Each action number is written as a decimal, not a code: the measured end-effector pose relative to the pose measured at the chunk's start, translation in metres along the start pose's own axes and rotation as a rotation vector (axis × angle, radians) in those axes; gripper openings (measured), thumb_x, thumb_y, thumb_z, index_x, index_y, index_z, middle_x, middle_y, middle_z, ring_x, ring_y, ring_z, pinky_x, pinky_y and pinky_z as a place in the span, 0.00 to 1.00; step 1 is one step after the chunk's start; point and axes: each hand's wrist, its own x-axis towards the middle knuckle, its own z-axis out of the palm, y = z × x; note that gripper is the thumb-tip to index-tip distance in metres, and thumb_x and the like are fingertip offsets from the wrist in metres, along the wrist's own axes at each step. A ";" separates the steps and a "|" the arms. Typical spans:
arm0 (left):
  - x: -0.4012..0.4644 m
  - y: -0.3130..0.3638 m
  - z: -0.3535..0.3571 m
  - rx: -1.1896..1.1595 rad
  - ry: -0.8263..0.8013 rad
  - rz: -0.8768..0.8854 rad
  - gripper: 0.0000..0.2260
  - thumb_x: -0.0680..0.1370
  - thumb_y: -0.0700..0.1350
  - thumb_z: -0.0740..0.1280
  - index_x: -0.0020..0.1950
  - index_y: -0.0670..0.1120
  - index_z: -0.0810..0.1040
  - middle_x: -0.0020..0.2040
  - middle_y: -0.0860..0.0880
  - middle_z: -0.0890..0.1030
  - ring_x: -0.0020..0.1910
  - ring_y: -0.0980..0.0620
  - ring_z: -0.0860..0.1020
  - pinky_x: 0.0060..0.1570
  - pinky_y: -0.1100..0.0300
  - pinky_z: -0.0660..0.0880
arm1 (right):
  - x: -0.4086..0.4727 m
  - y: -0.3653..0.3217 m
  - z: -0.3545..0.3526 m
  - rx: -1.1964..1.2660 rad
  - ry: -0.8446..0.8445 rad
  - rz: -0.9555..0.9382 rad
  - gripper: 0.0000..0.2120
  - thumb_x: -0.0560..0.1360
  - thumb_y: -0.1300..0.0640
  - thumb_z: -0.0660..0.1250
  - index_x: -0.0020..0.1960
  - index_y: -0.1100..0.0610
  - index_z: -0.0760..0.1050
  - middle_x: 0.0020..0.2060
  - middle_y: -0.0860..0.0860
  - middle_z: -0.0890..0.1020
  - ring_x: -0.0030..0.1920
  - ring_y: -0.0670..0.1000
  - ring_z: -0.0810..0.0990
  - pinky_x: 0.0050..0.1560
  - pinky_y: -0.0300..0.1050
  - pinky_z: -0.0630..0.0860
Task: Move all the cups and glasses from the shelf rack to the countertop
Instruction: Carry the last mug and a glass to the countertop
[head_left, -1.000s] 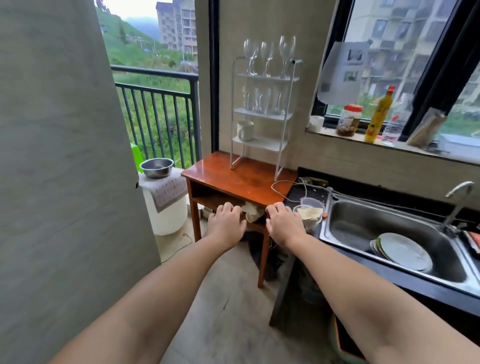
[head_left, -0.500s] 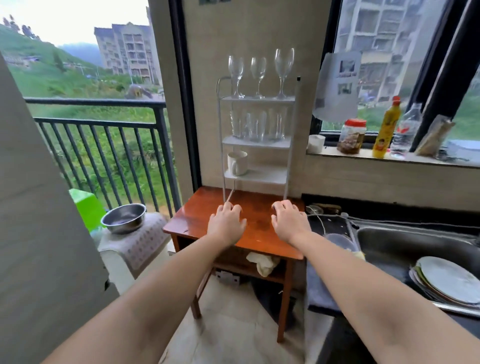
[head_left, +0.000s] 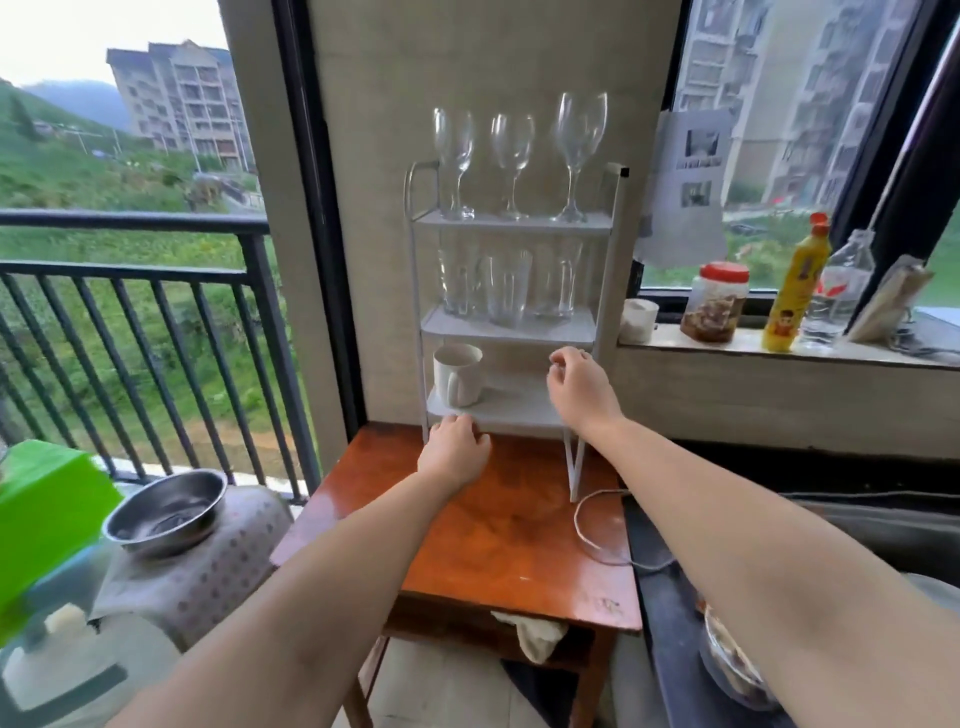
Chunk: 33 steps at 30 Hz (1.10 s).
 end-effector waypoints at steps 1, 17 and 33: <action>0.012 0.000 -0.001 -0.031 -0.005 -0.029 0.16 0.80 0.47 0.58 0.64 0.41 0.73 0.64 0.42 0.73 0.64 0.42 0.72 0.60 0.51 0.72 | 0.013 -0.002 0.000 0.027 0.027 0.015 0.16 0.81 0.60 0.55 0.67 0.63 0.69 0.64 0.59 0.74 0.61 0.58 0.75 0.60 0.48 0.70; 0.170 -0.027 0.037 -0.445 -0.018 -0.393 0.17 0.79 0.44 0.59 0.64 0.36 0.72 0.55 0.38 0.78 0.54 0.40 0.77 0.48 0.56 0.70 | 0.170 0.005 0.029 0.469 0.246 0.334 0.17 0.80 0.57 0.57 0.65 0.64 0.69 0.51 0.56 0.78 0.55 0.58 0.76 0.52 0.46 0.71; 0.160 -0.013 0.042 -1.032 -0.080 -0.442 0.11 0.83 0.43 0.55 0.42 0.41 0.70 0.38 0.48 0.70 0.35 0.53 0.71 0.41 0.54 0.78 | 0.164 0.011 0.027 0.519 0.278 0.228 0.20 0.82 0.48 0.54 0.34 0.55 0.62 0.28 0.50 0.66 0.30 0.49 0.67 0.39 0.47 0.66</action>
